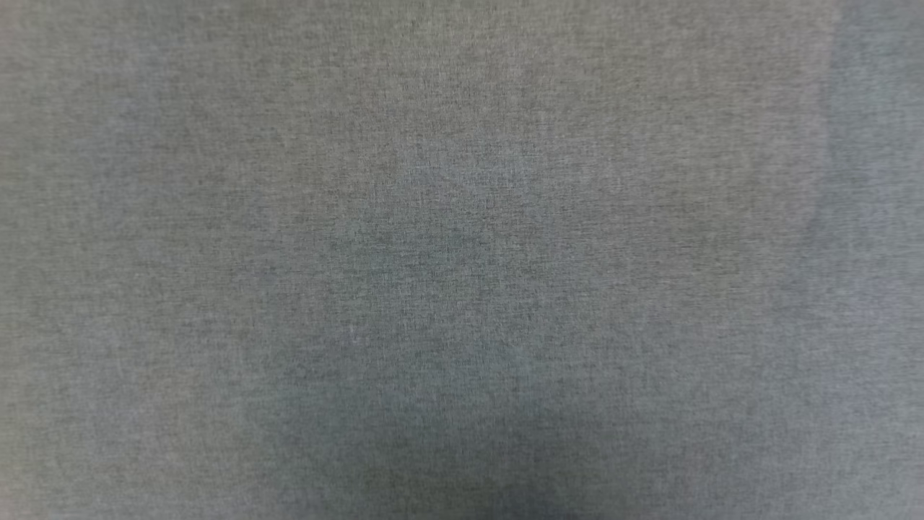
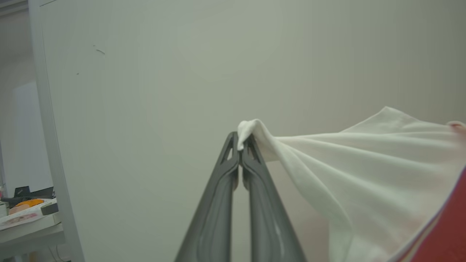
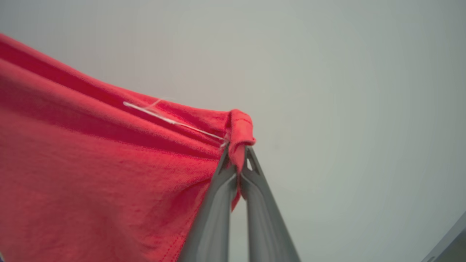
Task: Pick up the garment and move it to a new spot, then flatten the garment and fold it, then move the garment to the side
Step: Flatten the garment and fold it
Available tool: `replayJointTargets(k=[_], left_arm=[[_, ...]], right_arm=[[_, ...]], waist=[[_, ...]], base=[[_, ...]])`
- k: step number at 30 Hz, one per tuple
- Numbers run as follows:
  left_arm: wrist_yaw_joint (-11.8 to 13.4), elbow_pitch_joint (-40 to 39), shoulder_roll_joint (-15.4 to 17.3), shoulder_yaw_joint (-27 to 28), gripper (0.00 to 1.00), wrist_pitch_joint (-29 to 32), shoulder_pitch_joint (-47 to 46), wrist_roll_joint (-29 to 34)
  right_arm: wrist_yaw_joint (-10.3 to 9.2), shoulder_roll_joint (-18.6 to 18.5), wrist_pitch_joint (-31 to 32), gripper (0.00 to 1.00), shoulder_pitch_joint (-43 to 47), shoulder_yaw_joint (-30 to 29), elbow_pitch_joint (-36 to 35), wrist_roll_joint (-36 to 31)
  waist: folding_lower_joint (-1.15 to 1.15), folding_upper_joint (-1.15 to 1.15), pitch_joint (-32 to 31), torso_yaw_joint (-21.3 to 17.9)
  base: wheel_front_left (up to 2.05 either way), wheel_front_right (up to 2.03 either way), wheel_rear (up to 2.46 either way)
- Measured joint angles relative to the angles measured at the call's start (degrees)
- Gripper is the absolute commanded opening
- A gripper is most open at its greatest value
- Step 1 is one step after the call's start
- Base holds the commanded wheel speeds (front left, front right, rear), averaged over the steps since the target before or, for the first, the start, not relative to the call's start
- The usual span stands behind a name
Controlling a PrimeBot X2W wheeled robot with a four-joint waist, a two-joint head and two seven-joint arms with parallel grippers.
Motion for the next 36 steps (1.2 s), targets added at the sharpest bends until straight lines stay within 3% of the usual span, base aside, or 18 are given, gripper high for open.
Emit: replayJointTargets(k=[5, 10, 15, 26, 36], left_arm=[[-0.1, 8.8, -1.5, -3.7, 0.00, -4.0, -2.3, 1.3], [-0.1, 3.4, -1.4, -6.3, 0.00, -4.1, 6.2, -0.1], [-0.1, -2.2, -1.2, -6.9, 0.00, -4.1, 17.7, -2.9], [-0.1, -11.9, -4.8, -4.1, 0.00, -4.1, 47.2, -3.7], [0.0, -14.8, -5.9, -2.5, 0.00, -4.1, 76.0, -5.5]], right_arm=[[-0.05, 3.8, -8.5, 0.00, -4.8, 2.1, 10.3, -4.5], [-0.11, 6.0, -13.1, 0.00, -3.4, 4.7, 13.6, -2.8], [-0.11, 6.5, -16.9, 0.00, 2.9, 11.2, 14.1, 0.4], [-0.11, 1.6, -20.5, 0.00, 21.7, 19.8, 13.2, 10.6], [-0.11, -5.0, -18.3, 0.00, 42.1, 28.4, 8.5, 20.6]], waist=[[0.01, 0.00, 5.4, 0.6], [0.00, 0.00, 6.5, 1.8], [0.00, 0.00, 5.3, 2.5], [-0.01, 0.00, -2.4, 4.1], [-0.02, 0.00, -12.5, 6.0]], base=[[0.00, 0.00, 0.00], [0.00, 0.00, 0.00], [0.00, 0.00, 0.00], [0.00, 0.00, 0.00], [0.00, 0.00, 0.00]])
